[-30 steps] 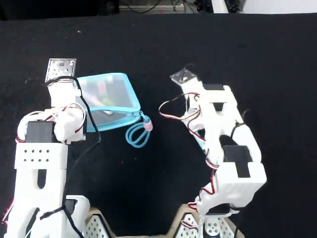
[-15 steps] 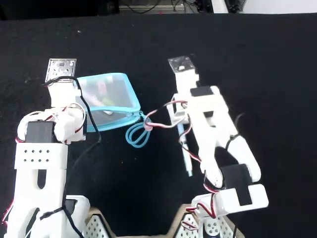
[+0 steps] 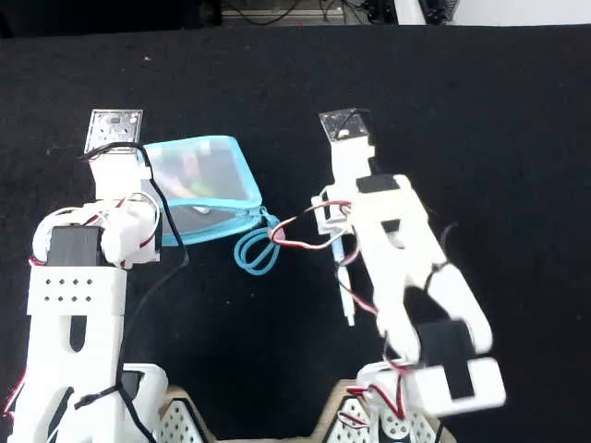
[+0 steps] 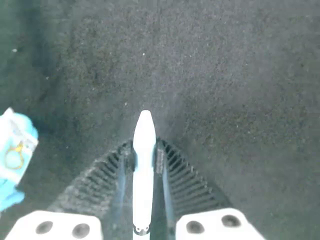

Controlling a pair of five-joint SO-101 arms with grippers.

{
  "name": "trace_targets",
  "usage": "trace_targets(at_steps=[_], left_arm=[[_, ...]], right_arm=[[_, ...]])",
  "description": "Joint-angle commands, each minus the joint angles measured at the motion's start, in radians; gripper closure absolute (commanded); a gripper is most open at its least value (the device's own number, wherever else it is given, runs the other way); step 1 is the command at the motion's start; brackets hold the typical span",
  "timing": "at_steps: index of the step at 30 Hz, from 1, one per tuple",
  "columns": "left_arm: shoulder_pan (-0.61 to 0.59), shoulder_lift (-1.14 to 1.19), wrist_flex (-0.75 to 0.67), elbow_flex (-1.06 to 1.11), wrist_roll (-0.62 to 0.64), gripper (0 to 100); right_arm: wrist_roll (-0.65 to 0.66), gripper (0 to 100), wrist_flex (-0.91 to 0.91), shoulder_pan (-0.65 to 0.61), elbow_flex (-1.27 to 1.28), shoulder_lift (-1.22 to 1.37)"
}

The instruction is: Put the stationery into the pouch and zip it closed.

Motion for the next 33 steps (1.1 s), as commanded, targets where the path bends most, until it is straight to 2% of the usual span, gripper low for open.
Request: trace_targets(at_steps=[1, 6, 13, 22, 33], left_arm=[[0.008, 0.009, -0.002, 0.019, -0.008, 97], [0.008, 0.009, -0.002, 0.019, -0.008, 97], [0.008, 0.012, -0.002, 0.019, -0.008, 97], [0.008, 0.009, -0.002, 0.019, -0.008, 97], [0.008, 0.009, -0.003, 0.019, -0.008, 97]], right_arm=[[-0.009, 98.8, -0.034, -0.012, 0.054, -0.171], [-0.011, 98.7, -0.107, -0.015, 0.185, -0.332], [-0.1, 98.7, -0.044, -0.014, 0.202, -0.458], [-0.097, 98.7, -0.041, -0.015, 0.216, -0.573], [-0.1, 98.7, -0.043, -0.017, 0.355, -0.938]])
